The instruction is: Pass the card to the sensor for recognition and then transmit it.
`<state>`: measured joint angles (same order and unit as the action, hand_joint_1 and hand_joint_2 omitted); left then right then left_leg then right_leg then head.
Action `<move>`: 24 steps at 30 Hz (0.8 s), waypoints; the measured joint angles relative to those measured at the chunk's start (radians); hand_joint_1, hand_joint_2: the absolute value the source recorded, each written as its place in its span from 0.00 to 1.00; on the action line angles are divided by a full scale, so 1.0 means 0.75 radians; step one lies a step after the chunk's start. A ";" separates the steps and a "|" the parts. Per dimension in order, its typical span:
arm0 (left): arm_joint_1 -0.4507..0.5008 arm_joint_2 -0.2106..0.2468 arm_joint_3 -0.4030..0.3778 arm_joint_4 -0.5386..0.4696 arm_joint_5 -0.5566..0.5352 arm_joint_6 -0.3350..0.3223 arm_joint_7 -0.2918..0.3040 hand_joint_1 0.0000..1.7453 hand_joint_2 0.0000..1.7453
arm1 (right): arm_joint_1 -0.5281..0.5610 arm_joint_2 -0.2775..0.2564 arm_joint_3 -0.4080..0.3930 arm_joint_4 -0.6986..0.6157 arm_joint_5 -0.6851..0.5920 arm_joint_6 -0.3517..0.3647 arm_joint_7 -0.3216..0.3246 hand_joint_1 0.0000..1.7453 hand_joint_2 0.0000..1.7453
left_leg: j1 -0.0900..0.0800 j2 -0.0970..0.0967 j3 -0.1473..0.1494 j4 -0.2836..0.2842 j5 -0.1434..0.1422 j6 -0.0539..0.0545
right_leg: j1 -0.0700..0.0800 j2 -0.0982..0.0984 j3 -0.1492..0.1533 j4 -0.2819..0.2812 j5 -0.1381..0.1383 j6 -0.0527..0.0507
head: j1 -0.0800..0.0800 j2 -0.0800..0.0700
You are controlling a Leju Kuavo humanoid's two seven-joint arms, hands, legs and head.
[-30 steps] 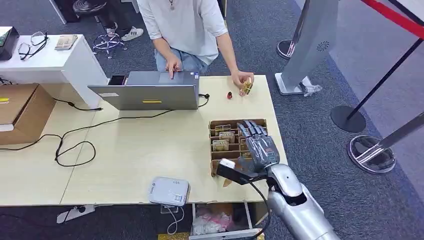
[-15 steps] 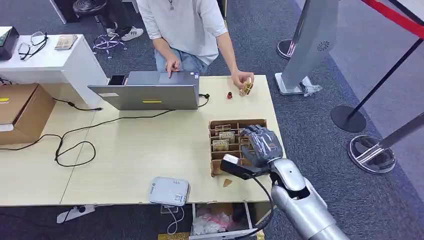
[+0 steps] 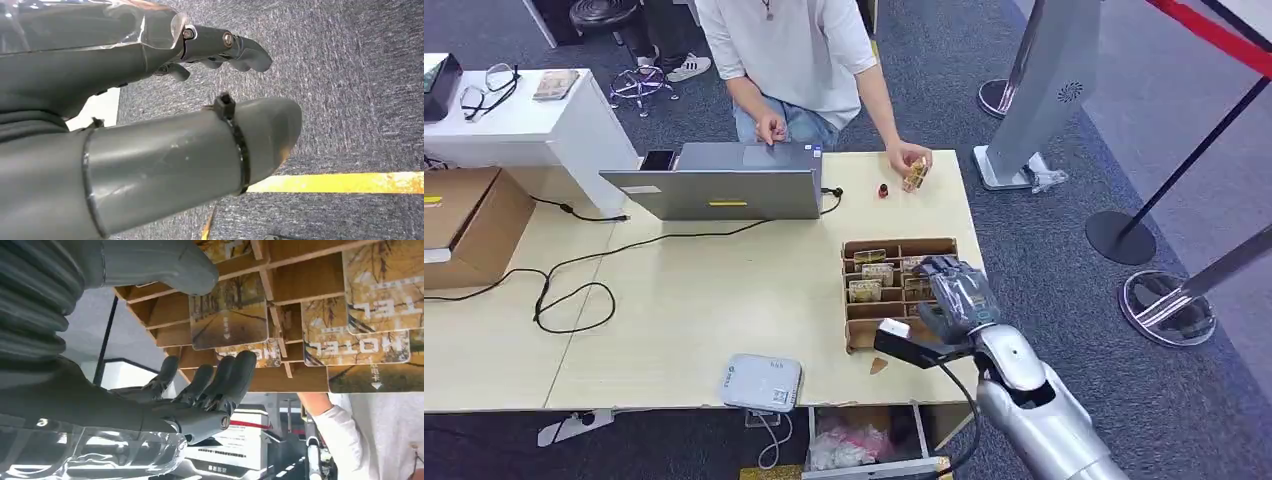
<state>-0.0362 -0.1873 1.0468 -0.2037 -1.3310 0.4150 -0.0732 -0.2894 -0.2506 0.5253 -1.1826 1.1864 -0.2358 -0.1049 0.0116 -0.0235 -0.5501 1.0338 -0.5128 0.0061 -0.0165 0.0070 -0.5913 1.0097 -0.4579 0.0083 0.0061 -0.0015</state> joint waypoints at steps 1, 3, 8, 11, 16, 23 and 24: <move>0.000 0.001 0.000 0.000 0.000 -0.001 -0.001 0.00 0.00 | 0.002 -0.004 0.000 -0.005 0.000 0.000 0.000 0.47 1.00 | 0.000 0.000 0.000 0.000 0.000 0.000 | 0.000 0.000 0.000 0.000 0.000 0.000 | 0.001 0.000; 0.000 0.001 0.000 0.000 0.000 -0.001 -0.003 0.00 0.00 | 0.003 -0.014 0.000 -0.009 -0.001 0.000 0.000 0.49 1.00 | 0.000 0.000 0.000 0.000 0.000 0.000 | 0.000 0.000 0.000 0.000 0.000 0.000 | 0.001 0.000; 0.000 0.001 0.000 0.001 0.000 -0.001 -0.004 0.00 0.00 | 0.004 -0.029 0.000 -0.020 -0.003 -0.002 0.000 0.79 1.00 | 0.000 0.000 0.000 0.000 0.000 0.000 | 0.000 0.000 0.000 0.000 0.000 0.000 | 0.001 0.000; 0.000 0.003 0.000 0.000 0.000 -0.002 -0.004 0.00 0.00 | 0.005 -0.033 0.000 -0.027 -0.003 -0.002 -0.001 0.85 1.00 | 0.000 0.000 0.000 0.000 0.000 0.000 | 0.000 0.000 0.000 0.000 0.000 0.000 | 0.001 0.000; 0.000 0.006 0.000 0.001 0.001 -0.002 -0.003 0.00 0.00 | 0.005 -0.036 0.001 -0.027 -0.004 -0.003 -0.001 0.88 1.00 | 0.000 0.000 0.000 0.000 0.000 0.000 | 0.000 0.000 0.000 0.000 0.000 0.000 | 0.000 0.000; 0.000 0.007 0.000 0.000 0.001 -0.002 -0.003 0.00 0.00 | 0.005 -0.036 0.001 -0.028 -0.004 -0.002 0.000 0.92 1.00 | 0.000 0.000 0.000 0.000 0.000 0.000 | 0.000 0.000 0.001 0.000 0.000 0.000 | 0.000 0.000; 0.000 0.007 0.000 0.000 0.001 -0.002 -0.003 0.00 0.00 | 0.005 -0.036 0.001 -0.028 -0.004 -0.002 0.000 0.92 1.00 | 0.000 0.000 0.000 0.000 0.000 0.000 | 0.000 0.000 0.001 0.000 0.000 0.000 | 0.000 0.000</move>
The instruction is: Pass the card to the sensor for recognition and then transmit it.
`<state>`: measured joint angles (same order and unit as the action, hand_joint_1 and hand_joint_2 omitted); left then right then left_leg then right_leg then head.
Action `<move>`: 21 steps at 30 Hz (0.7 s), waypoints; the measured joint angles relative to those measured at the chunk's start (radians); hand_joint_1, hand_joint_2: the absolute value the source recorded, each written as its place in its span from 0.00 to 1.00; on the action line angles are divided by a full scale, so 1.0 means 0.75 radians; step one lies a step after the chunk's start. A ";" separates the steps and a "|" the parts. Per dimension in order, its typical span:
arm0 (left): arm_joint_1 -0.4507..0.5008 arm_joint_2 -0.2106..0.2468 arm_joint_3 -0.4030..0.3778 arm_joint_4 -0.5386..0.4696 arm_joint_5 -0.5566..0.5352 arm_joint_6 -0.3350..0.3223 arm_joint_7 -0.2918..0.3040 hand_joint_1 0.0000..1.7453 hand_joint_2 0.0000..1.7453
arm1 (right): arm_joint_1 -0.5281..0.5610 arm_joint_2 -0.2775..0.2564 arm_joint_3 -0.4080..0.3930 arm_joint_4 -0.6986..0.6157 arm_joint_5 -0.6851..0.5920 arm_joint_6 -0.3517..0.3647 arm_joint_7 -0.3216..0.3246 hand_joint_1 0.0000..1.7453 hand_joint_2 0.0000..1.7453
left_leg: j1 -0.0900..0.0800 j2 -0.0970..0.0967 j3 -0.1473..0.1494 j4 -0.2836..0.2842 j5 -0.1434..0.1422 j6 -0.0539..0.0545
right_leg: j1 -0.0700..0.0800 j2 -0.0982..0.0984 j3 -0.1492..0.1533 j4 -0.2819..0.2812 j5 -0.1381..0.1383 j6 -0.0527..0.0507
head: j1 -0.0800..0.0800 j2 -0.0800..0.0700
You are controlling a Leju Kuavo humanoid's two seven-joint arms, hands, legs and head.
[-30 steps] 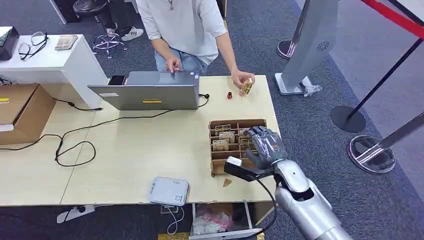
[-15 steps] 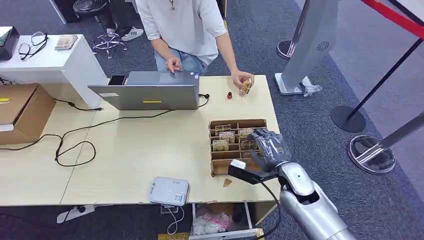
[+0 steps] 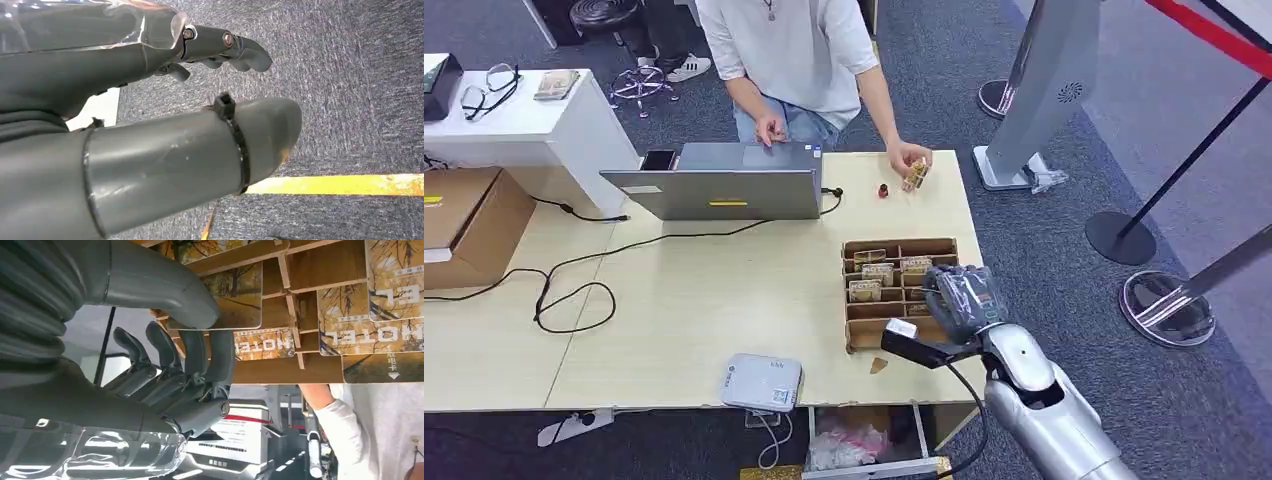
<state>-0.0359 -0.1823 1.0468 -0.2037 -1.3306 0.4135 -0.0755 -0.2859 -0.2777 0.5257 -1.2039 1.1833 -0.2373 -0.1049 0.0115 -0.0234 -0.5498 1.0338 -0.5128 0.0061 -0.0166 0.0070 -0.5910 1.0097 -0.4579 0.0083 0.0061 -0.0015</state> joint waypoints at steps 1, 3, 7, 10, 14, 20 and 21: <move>0.000 0.000 0.000 0.000 0.000 0.000 0.000 0.00 0.00 | 0.000 0.000 0.000 -0.001 0.000 0.000 0.000 0.94 1.00 | 0.000 0.000 0.000 0.000 0.000 0.000 | 0.000 0.000 0.000 0.000 0.000 0.000 | 0.000 0.000; 0.000 0.000 0.000 0.000 0.000 -0.001 0.000 0.00 0.00 | 0.000 0.000 0.000 -0.003 0.000 0.000 0.000 0.94 1.00 | 0.000 0.000 0.000 0.000 0.000 0.000 | 0.000 0.000 0.000 0.000 0.000 0.000 | 0.000 0.000; 0.000 0.000 0.000 0.000 -0.001 -0.001 0.000 0.00 0.00 | 0.000 0.000 0.000 -0.007 0.001 0.000 0.000 1.00 1.00 | 0.000 0.000 0.000 0.000 0.000 0.000 | 0.000 0.000 0.000 0.000 0.000 0.000 | 0.000 0.000; 0.000 0.000 0.000 0.000 -0.001 -0.001 0.000 0.00 0.00 | 0.000 -0.001 0.000 -0.011 0.003 -0.003 0.000 1.00 1.00 | 0.000 0.000 0.000 0.000 0.000 0.000 | 0.000 0.000 0.000 0.000 0.000 0.000 | 0.001 0.000; 0.000 0.000 0.000 0.000 -0.001 -0.001 0.000 0.00 0.00 | 0.000 -0.007 0.001 -0.023 0.006 -0.009 0.000 1.00 1.00 | 0.000 0.000 0.000 0.000 0.000 0.000 | 0.000 0.000 0.000 0.000 0.000 0.000 | 0.001 0.000; 0.000 0.001 0.000 0.000 -0.003 -0.002 -0.013 0.00 0.00 | -0.002 -0.039 -0.007 -0.081 -0.034 -0.025 -0.007 1.00 1.00 | 0.000 0.000 -0.001 0.000 0.000 0.000 | 0.000 0.000 0.000 0.000 0.000 0.000 | 0.000 0.000; 0.000 0.001 0.000 0.000 -0.005 -0.002 -0.013 0.00 0.00 | -0.002 -0.048 -0.013 -0.097 -0.044 -0.027 -0.009 1.00 1.00 | 0.000 0.000 -0.001 0.000 0.000 0.000 | 0.000 0.000 0.000 0.000 0.000 0.000 | 0.000 0.000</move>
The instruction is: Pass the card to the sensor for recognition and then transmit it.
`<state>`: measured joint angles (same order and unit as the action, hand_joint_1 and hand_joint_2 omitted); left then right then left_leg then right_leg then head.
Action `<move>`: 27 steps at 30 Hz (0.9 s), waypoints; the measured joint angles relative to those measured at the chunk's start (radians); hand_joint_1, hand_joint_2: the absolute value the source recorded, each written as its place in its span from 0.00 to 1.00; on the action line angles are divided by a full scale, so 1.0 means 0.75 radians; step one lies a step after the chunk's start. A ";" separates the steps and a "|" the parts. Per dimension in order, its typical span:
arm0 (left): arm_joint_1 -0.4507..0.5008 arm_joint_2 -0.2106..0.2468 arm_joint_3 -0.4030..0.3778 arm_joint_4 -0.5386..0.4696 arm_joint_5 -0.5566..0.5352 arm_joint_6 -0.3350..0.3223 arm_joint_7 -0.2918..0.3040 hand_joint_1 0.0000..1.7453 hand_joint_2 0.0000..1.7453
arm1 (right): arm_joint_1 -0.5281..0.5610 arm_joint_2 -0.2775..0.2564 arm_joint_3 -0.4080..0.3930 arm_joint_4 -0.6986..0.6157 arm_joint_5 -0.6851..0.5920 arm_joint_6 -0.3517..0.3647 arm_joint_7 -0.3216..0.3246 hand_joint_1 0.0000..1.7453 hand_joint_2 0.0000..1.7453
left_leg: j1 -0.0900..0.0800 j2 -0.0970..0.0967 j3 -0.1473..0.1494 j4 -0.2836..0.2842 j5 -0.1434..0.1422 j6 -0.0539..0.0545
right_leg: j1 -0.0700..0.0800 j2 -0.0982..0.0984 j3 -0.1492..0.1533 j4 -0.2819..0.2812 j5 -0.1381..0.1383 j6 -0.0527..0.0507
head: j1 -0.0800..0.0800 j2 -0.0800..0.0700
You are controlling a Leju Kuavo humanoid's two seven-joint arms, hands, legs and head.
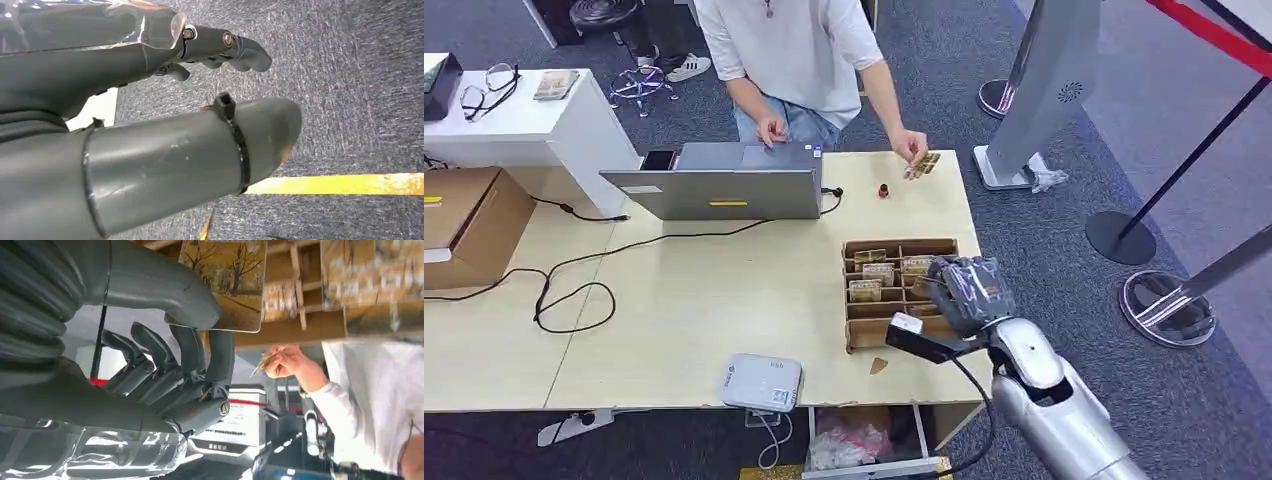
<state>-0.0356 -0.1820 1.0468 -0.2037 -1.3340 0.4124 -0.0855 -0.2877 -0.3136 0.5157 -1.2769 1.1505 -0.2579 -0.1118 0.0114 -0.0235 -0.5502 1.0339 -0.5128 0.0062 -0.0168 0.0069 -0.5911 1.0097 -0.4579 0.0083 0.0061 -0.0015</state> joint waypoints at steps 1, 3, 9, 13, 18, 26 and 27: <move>0.000 0.000 0.000 0.000 0.000 -0.001 -0.002 0.00 0.00 | 0.000 -0.007 -0.008 -0.019 -0.008 -0.003 -0.001 1.00 1.00 | 0.000 0.000 0.000 0.000 0.000 0.000 | 0.000 0.000 0.000 0.000 0.000 0.000 | 0.000 0.000; 0.000 0.000 0.000 0.000 -0.002 -0.002 -0.003 0.00 0.00 | 0.000 -0.019 -0.028 -0.053 -0.019 -0.009 -0.004 1.00 1.00 | 0.000 0.000 0.000 0.000 0.000 0.000 | 0.000 0.000 0.000 0.000 0.000 0.000 | 0.000 0.000; 0.000 0.000 0.000 0.001 -0.013 -0.006 -0.014 0.00 0.00 | 0.001 -0.046 -0.093 -0.168 -0.043 -0.028 -0.011 1.00 1.00 | 0.000 0.000 0.000 0.000 0.000 0.000 | 0.000 0.000 0.000 0.000 0.000 0.000 | 0.000 0.000; 0.000 0.000 0.000 0.000 -0.023 -0.008 -0.016 0.00 0.00 | 0.002 -0.062 -0.136 -0.238 -0.050 -0.043 -0.011 1.00 1.00 | 0.000 0.000 0.000 0.000 0.000 0.000 | 0.000 0.000 0.000 0.000 0.000 0.000 | 0.000 0.000; -0.001 0.000 0.000 0.000 -0.028 -0.009 -0.016 0.00 0.00 | -0.014 -0.069 -0.177 -0.287 -0.058 -0.079 -0.033 1.00 1.00 | 0.000 0.000 0.000 0.000 0.000 0.000 | 0.000 0.000 0.000 0.000 0.000 0.000 | 0.000 0.000; -0.005 0.000 0.000 0.000 -0.053 -0.009 -0.016 0.00 0.00 | -0.163 -0.010 -0.181 -0.224 -0.057 -0.198 -0.066 1.00 1.00 | 0.000 0.000 0.000 0.000 0.000 0.000 | 0.000 0.000 0.001 0.001 0.001 0.000 | 0.000 0.000; -0.005 0.000 0.000 0.000 -0.054 -0.009 -0.016 0.00 0.00 | -0.187 0.010 -0.177 -0.198 -0.051 -0.216 -0.070 1.00 1.00 | 0.000 0.001 0.000 0.000 0.001 0.000 | 0.000 0.000 0.001 0.001 0.001 0.000 | 0.001 0.000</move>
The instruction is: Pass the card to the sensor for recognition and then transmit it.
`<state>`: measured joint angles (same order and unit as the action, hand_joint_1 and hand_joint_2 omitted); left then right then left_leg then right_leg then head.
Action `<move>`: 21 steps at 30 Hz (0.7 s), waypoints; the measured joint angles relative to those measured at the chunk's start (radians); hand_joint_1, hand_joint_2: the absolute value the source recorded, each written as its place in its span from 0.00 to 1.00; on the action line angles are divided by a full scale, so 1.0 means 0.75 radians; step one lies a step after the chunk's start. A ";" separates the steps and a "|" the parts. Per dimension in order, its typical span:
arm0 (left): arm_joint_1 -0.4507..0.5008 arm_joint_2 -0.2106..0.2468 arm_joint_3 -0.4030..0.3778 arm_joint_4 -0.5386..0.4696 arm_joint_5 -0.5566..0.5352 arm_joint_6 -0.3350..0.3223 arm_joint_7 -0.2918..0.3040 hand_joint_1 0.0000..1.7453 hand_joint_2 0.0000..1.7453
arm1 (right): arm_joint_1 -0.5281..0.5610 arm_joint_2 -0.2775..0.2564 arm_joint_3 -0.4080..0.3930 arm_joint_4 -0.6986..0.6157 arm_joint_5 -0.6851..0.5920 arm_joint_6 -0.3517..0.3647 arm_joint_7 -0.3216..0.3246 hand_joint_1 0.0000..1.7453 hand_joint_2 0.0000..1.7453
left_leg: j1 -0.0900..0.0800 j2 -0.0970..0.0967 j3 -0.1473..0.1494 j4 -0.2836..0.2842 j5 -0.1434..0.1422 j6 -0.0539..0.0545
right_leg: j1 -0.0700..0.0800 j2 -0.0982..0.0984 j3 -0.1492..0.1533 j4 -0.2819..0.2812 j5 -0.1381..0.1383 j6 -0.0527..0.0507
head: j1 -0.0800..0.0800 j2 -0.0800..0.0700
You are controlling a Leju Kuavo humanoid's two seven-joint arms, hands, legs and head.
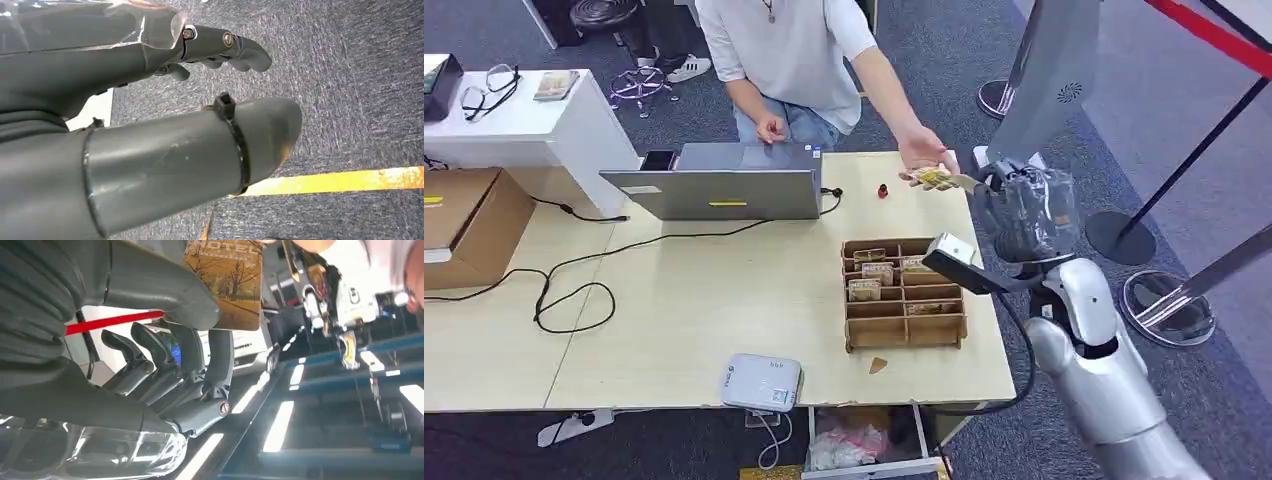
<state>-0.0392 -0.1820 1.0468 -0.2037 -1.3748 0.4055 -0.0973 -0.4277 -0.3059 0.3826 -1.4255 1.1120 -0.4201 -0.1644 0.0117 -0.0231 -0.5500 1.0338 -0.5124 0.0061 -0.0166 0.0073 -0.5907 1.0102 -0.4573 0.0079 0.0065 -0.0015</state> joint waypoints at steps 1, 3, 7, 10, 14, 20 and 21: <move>-0.001 0.000 0.000 0.000 -0.002 -0.001 0.000 0.00 0.00 | -0.024 0.023 0.007 0.029 0.009 -0.017 0.000 1.00 1.00 | 0.000 0.000 0.000 0.000 0.000 0.000 | 0.000 0.000 0.000 0.000 0.000 0.000 | -0.001 0.000; -0.002 0.000 0.000 0.001 -0.005 -0.001 0.001 0.00 0.00 | -0.067 0.062 0.022 0.080 0.026 -0.042 -0.002 1.00 1.00 | 0.000 0.000 0.000 0.000 0.000 0.000 | 0.000 0.000 0.000 0.001 0.000 0.000 | -0.001 0.000; -0.005 0.000 0.000 0.001 -0.010 0.001 0.017 0.00 0.00 | -0.156 0.161 0.065 0.220 0.058 -0.071 -0.006 1.00 1.00 | 0.000 0.000 0.001 0.000 0.001 -0.001 | 0.000 0.000 0.000 0.001 0.000 0.000 | -0.001 0.000; -0.005 0.000 0.000 0.000 -0.009 0.003 0.019 0.00 0.00 | -0.203 0.222 0.095 0.304 0.071 -0.071 -0.008 1.00 1.00 | 0.000 -0.001 0.000 0.000 0.001 -0.001 | 0.000 0.000 0.000 0.001 0.000 0.000 | 0.000 0.000; -0.005 0.000 0.000 0.000 0.000 0.009 0.030 0.00 0.00 | -0.275 0.304 0.136 0.445 0.085 -0.068 -0.010 1.00 1.00 | 0.000 -0.001 0.000 0.000 0.001 -0.001 | 0.000 0.000 0.000 0.001 0.000 0.000 | 0.000 0.000; -0.004 0.000 0.000 0.000 0.012 0.013 0.043 0.00 0.00 | -0.355 0.387 0.172 0.629 0.079 -0.085 -0.028 0.65 1.00 | 0.000 -0.001 0.000 0.000 0.001 -0.001 | 0.000 0.000 0.000 0.001 0.000 0.000 | 0.000 0.000; -0.004 0.000 0.000 0.000 0.013 0.014 0.043 0.00 0.00 | -0.367 0.397 0.177 0.660 0.077 -0.086 -0.028 0.00 1.00 | 0.000 -0.001 0.001 0.000 0.001 -0.001 | 0.000 0.000 0.000 0.001 0.000 0.000 | -0.001 0.000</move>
<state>-0.0419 -0.1820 1.0468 -0.2037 -1.3653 0.4158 -0.0649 -0.7027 -0.0084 0.5150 -0.9303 1.1696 -0.4845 -0.1854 0.0118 -0.0236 -0.5496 1.0338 -0.5119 0.0054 -0.0165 0.0071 -0.5908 1.0112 -0.4573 0.0078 0.0061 -0.0015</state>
